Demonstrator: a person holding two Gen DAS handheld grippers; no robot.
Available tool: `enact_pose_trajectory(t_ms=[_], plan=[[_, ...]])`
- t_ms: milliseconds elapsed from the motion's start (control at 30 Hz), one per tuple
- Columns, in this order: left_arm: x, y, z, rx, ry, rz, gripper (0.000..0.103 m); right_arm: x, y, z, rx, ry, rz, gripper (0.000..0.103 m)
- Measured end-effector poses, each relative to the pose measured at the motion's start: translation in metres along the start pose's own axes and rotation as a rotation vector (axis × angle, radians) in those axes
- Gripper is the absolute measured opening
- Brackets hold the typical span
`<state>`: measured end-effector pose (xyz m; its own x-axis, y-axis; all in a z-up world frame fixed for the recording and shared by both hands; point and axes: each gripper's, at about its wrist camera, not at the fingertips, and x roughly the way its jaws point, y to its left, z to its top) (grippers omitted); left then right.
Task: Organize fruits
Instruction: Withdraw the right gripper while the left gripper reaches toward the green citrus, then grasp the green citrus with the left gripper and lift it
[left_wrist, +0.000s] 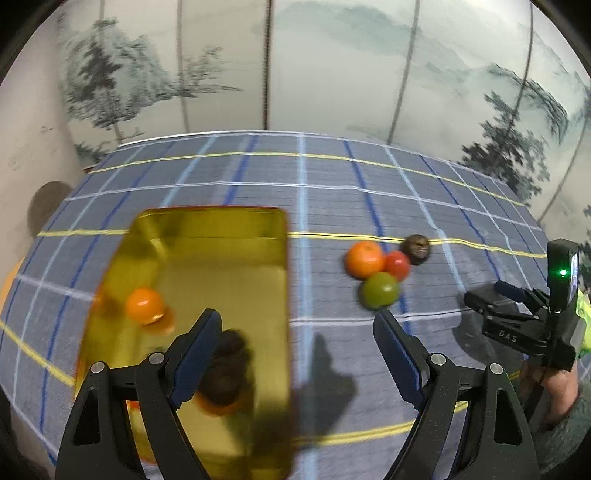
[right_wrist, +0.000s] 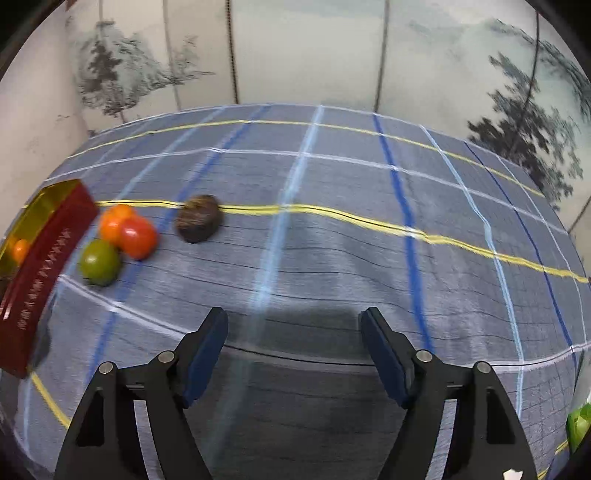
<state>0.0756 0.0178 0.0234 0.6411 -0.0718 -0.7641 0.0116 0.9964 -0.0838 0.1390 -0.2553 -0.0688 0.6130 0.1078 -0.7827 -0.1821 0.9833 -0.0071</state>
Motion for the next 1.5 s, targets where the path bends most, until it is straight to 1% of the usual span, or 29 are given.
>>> enact_pose_trajectory(t_ms=[67, 100, 167, 233, 300, 433, 567, 733, 800, 900, 967, 1033, 1200, 1367, 1433, 1500], plan=[[0.008, -0.014, 0.004, 0.017, 0.007, -0.013, 0.085, 0.003, -0.01, 0.0, 0.006, 0.001, -0.008, 0.076], [0.013, -0.02, 0.006, 0.025, 0.012, -0.015, 0.085, 0.005, -0.014, 0.001, 0.011, 0.006, -0.008, 0.08], [0.023, -0.031, 0.008, 0.04, 0.028, -0.02, 0.085, 0.007, -0.021, 0.002, 0.022, 0.006, 0.002, 0.083], [0.032, -0.04, 0.008, 0.05, 0.045, -0.024, 0.085, 0.009, -0.026, 0.003, 0.013, 0.013, -0.014, 0.087], [0.042, -0.046, 0.007, 0.053, 0.063, -0.028, 0.085, 0.011, -0.029, 0.002, 0.006, 0.019, -0.007, 0.09], [0.056, -0.053, 0.004, 0.049, 0.088, -0.036, 0.084, 0.015, -0.035, 0.004, 0.013, 0.036, -0.008, 0.102], [0.068, -0.06, 0.003, 0.073, 0.098, -0.031, 0.083, 0.015, -0.035, 0.003, 0.013, 0.038, -0.009, 0.102], [0.08, -0.065, 0.005, 0.078, 0.102, -0.029, 0.077, 0.015, -0.034, 0.003, 0.013, 0.039, -0.008, 0.103], [0.083, -0.066, 0.006, 0.085, 0.093, -0.011, 0.075, 0.015, -0.034, 0.003, 0.013, 0.039, -0.008, 0.103], [0.085, -0.068, 0.007, 0.091, 0.097, -0.023, 0.068, 0.015, -0.034, 0.003, 0.013, 0.039, -0.008, 0.103], [0.087, -0.069, 0.006, 0.094, 0.103, -0.027, 0.067, 0.015, -0.034, 0.004, 0.013, 0.039, -0.008, 0.103], [0.089, -0.071, 0.005, 0.107, 0.104, -0.025, 0.061, 0.015, -0.034, 0.004, 0.013, 0.039, -0.008, 0.103], [0.097, -0.071, 0.006, 0.097, 0.121, -0.039, 0.055, 0.015, -0.034, 0.004, 0.013, 0.04, -0.008, 0.103], [0.103, -0.069, 0.008, 0.075, 0.137, -0.049, 0.044, 0.015, -0.034, 0.004, 0.013, 0.04, -0.008, 0.103], [0.104, -0.068, 0.009, 0.073, 0.132, -0.051, 0.038, 0.015, -0.034, 0.004, 0.013, 0.04, -0.008, 0.103], [0.104, -0.068, 0.009, 0.073, 0.133, -0.053, 0.037, 0.015, -0.034, 0.004, 0.013, 0.04, -0.008, 0.103]])
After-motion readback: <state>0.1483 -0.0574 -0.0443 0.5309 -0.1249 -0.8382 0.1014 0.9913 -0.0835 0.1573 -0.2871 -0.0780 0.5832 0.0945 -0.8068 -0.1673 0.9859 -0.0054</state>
